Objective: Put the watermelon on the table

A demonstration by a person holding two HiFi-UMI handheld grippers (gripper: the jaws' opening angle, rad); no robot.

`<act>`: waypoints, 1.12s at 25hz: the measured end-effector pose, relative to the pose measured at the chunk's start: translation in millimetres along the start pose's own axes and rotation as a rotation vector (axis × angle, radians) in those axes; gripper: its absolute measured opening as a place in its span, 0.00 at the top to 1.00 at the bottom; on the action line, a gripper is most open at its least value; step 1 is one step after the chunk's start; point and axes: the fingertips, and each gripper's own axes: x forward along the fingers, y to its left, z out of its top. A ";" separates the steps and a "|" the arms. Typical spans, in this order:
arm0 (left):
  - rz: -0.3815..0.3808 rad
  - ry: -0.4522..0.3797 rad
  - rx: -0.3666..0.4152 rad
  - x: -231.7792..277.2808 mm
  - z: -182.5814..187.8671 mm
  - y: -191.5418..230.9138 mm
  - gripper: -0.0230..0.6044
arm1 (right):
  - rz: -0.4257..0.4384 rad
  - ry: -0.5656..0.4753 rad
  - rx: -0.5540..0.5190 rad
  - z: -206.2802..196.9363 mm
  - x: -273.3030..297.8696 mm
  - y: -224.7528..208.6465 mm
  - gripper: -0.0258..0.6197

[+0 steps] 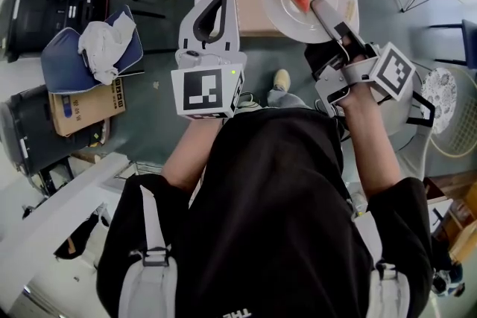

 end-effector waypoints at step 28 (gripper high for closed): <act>0.005 0.025 0.001 71.5 6.0 -29.8 0.95 | 0.003 0.038 0.024 74.4 13.4 -19.9 0.92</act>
